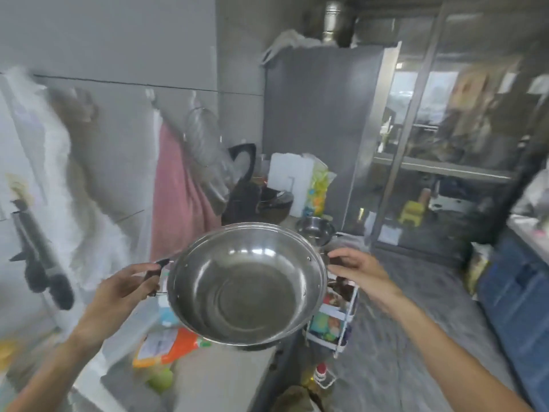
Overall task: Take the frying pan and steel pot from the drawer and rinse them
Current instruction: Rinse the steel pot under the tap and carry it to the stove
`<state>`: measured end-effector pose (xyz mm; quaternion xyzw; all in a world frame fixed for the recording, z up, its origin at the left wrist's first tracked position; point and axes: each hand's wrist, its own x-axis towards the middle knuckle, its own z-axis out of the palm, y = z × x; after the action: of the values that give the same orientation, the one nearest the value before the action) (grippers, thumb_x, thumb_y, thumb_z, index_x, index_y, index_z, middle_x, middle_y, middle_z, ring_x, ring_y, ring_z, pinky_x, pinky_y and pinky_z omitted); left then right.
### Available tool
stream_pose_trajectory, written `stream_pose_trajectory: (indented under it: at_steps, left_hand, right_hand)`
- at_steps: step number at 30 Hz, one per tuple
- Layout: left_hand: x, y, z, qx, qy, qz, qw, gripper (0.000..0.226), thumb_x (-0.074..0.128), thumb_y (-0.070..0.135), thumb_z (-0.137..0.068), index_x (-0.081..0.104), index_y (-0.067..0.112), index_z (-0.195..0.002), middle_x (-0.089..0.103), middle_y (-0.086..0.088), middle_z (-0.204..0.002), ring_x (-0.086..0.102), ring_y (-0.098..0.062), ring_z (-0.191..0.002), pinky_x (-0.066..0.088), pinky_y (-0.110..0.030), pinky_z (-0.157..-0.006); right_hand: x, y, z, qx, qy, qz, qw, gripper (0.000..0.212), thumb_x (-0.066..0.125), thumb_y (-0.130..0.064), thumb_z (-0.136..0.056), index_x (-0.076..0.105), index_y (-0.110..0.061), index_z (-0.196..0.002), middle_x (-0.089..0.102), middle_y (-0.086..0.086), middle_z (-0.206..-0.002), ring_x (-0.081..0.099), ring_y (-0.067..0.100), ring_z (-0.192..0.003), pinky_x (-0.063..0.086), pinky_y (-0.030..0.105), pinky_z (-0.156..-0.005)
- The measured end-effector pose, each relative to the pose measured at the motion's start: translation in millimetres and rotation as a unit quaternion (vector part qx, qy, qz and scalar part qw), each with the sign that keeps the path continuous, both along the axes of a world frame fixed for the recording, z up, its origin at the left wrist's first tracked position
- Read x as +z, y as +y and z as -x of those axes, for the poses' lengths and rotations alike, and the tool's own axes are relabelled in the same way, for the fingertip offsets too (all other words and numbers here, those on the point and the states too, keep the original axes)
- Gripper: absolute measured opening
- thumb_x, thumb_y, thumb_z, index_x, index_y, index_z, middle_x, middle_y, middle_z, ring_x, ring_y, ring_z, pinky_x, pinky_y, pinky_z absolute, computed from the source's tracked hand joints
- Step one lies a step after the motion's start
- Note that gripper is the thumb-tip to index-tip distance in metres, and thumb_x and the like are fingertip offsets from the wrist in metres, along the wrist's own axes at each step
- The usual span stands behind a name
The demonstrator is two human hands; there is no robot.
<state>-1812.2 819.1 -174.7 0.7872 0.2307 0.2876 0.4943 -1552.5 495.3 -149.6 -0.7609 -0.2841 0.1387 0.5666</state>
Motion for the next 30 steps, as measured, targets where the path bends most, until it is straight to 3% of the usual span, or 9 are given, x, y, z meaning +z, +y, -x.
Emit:
stream_pose_trajectory:
  at_steps: [2, 4, 7, 10, 14, 17, 21, 26, 30]
  left_hand:
    - [9, -27, -55, -0.043, -0.002, -0.006, 0.999, 0.018, 0.061, 0.013, -0.088, 0.066, 0.029, -0.094, 0.075, 0.011, -0.076, 0.068, -0.004, -0.071, 0.046, -0.002, -0.059]
    - [14, -60, -116, -0.081, -0.009, -0.007, 0.997, 0.018, 0.060, 0.010, -0.088, 0.065, 0.022, -0.100, 0.075, 0.003, -0.079, 0.065, 0.003, -0.062, 0.046, -0.004, -0.055]
    - [15, -125, -211, -0.143, -0.010, -0.012, 0.990, 0.020, 0.060, 0.008, -0.088, 0.065, 0.014, -0.106, 0.070, -0.002, -0.066, 0.059, -0.001, -0.056, 0.045, -0.006, -0.054]
    - [16, -209, -297, -0.209, -0.013, -0.017, 0.978, 0.021, 0.060, 0.009, -0.088, 0.065, 0.010, -0.108, 0.071, -0.017, -0.081, 0.061, -0.006, -0.067, 0.044, -0.003, -0.063]
    - [18, -330, -399, -0.293, -0.023, -0.005, 0.956, 0.022, 0.060, 0.015, -0.088, 0.066, 0.018, -0.109, 0.073, 0.000, -0.089, 0.067, -0.008, -0.080, 0.051, -0.019, -0.082]
    - [22, -417, -462, -0.348, -0.022, 0.003, 0.937, 0.019, 0.060, 0.015, -0.089, 0.066, 0.024, -0.105, 0.072, -0.002, -0.090, 0.067, -0.009, -0.081, 0.051, -0.011, -0.074]
    - [25, -527, -538, -0.427, -0.018, 0.011, 0.904, 0.019, 0.060, 0.016, -0.089, 0.066, 0.030, -0.100, 0.072, -0.009, -0.095, 0.065, -0.016, -0.087, 0.052, -0.015, -0.074]
    - [17, -668, -611, -0.539, -0.002, 0.005, 0.842, 0.019, 0.060, 0.017, -0.090, 0.066, 0.027, -0.105, 0.070, 0.003, -0.099, 0.064, 0.003, -0.082, 0.052, -0.017, -0.077]
    - [6, -781, -659, -0.617, -0.001, 0.005, 0.787, 0.017, 0.061, 0.015, -0.089, 0.066, 0.026, -0.102, 0.070, 0.001, -0.097, 0.063, 0.009, -0.077, 0.050, -0.013, -0.077]
  right_hand:
    - [2, -51, -25, -0.045, -0.007, -0.006, 0.999, 0.022, 0.076, -0.022, -0.074, 0.070, -0.031, -0.094, 0.067, -0.007, -0.111, 0.060, 0.007, -0.103, 0.049, 0.016, -0.072]
    - [4, -107, -47, -0.095, -0.006, -0.016, 0.995, 0.021, 0.075, -0.017, -0.076, 0.069, -0.026, -0.094, 0.070, -0.004, -0.098, 0.063, 0.004, -0.086, 0.049, 0.017, -0.068]
    - [6, -194, -78, -0.161, -0.016, -0.030, 0.986, 0.023, 0.071, -0.008, -0.078, 0.067, -0.014, -0.100, 0.067, 0.006, -0.086, 0.060, 0.002, -0.064, 0.046, 0.013, -0.057]
    - [8, -288, -113, -0.230, -0.020, -0.034, 0.972, 0.024, 0.071, -0.007, -0.079, 0.067, -0.010, -0.103, 0.066, 0.008, -0.088, 0.059, 0.004, -0.065, 0.045, 0.012, -0.055]
    - [19, -411, -145, -0.304, -0.018, -0.054, 0.951, 0.047, 0.083, -0.039, -0.061, 0.070, -0.015, -0.098, 0.067, 0.004, -0.087, 0.060, 0.007, -0.066, 0.046, 0.012, -0.055]
    - [20, -498, -162, -0.358, -0.012, -0.062, 0.932, 0.029, 0.076, -0.022, -0.074, 0.069, -0.016, -0.102, 0.062, 0.007, -0.085, 0.056, 0.012, -0.068, 0.048, 0.019, -0.064]
    - [13, -598, -168, -0.424, -0.009, -0.080, 0.902, 0.027, 0.073, -0.017, -0.077, 0.068, -0.019, -0.103, 0.068, 0.011, -0.086, 0.056, 0.019, -0.077, 0.046, 0.028, -0.071]
    - [-3, -697, -153, -0.534, -0.025, -0.095, 0.840, 0.063, 0.083, -0.048, -0.051, 0.067, -0.016, -0.102, 0.071, 0.007, -0.093, 0.062, 0.014, -0.076, 0.047, 0.021, -0.064]
    - [-19, -770, -140, -0.607, -0.021, -0.096, 0.789, 0.032, 0.073, -0.015, -0.077, 0.063, -0.007, -0.107, 0.070, 0.011, -0.092, 0.062, 0.011, -0.068, 0.048, 0.016, -0.061]
